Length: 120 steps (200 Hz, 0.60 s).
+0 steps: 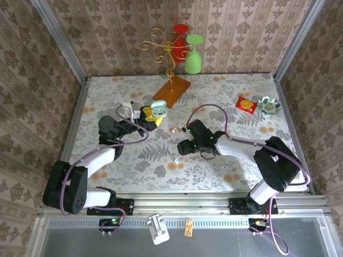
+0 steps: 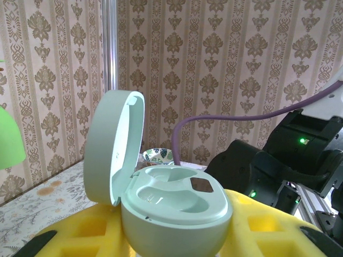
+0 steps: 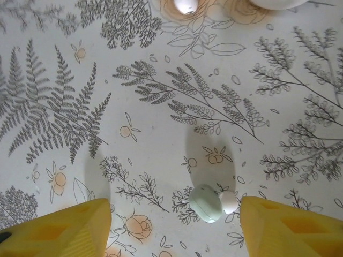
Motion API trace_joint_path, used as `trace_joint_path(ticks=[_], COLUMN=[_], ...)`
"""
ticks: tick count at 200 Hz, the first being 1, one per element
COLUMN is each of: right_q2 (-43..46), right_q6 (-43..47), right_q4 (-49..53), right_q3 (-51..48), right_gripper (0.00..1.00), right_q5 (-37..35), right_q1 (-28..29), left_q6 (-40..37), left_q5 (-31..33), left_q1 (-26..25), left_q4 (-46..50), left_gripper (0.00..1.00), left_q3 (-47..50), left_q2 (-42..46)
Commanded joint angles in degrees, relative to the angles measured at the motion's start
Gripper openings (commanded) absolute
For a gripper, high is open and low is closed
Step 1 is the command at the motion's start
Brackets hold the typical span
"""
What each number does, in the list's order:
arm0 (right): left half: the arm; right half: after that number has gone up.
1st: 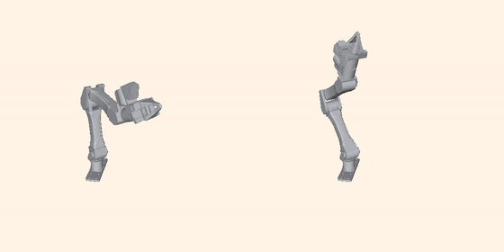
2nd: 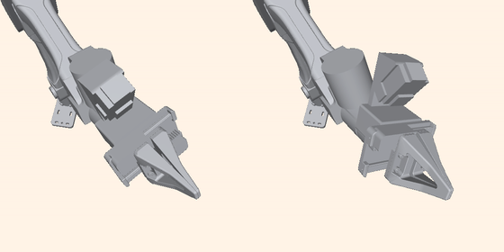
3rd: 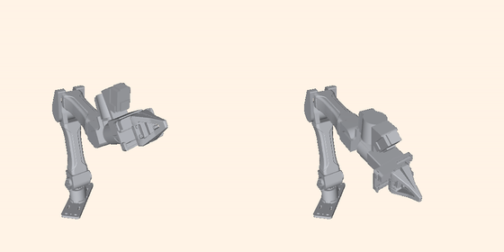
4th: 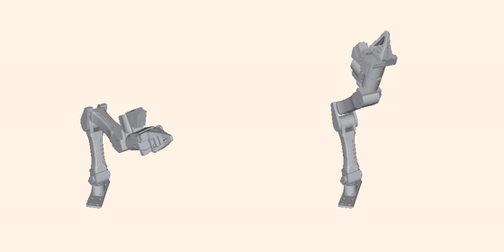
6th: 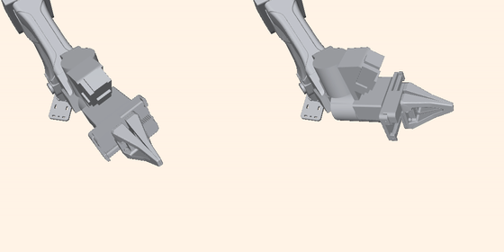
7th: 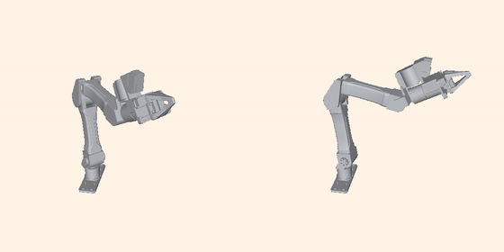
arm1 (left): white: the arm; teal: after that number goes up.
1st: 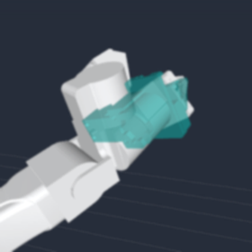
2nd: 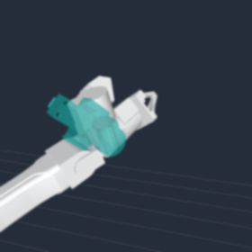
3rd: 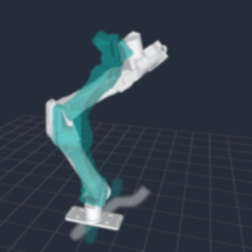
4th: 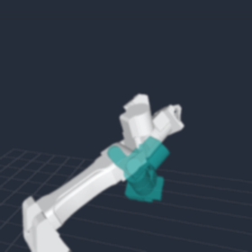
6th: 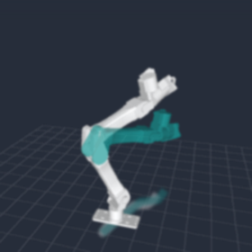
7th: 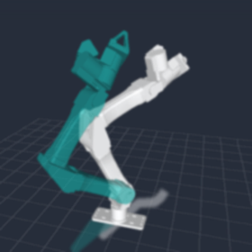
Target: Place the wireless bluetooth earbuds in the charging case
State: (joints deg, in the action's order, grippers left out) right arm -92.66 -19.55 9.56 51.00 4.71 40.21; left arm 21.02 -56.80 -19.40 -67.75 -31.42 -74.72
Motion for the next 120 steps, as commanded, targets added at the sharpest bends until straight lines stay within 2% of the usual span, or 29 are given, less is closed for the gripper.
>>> trace_joint_path(ticks=[1,59,93,120], right_q2=[-3.8,-11.0,-10.2,-8.0], right_q6=[5.7,8.9,7.9,6.0], right_q4=[6.4,10.8,11.4,11.3], right_q3=[4.9,9.9,8.1,6.1], right_gripper=[0.65,0.66,0.66,0.60], right_q5=[-1.1,-0.1,1.6,2.4], right_q1=[0.3,0.1,0.2,0.5], left_q6=[-0.5,-0.3,-0.3,-0.4], left_q5=[-1.0,-0.8,-0.7,-0.7], left_q1=[0.5,0.6,0.6,0.6], left_q4=[-1.9,-2.4,-2.1,-1.7], left_gripper=[0.34,0.34,0.33,0.33], left_q3=[0.1,1.0,1.3,1.4], left_q2=[1.2,1.7,2.5,2.7])
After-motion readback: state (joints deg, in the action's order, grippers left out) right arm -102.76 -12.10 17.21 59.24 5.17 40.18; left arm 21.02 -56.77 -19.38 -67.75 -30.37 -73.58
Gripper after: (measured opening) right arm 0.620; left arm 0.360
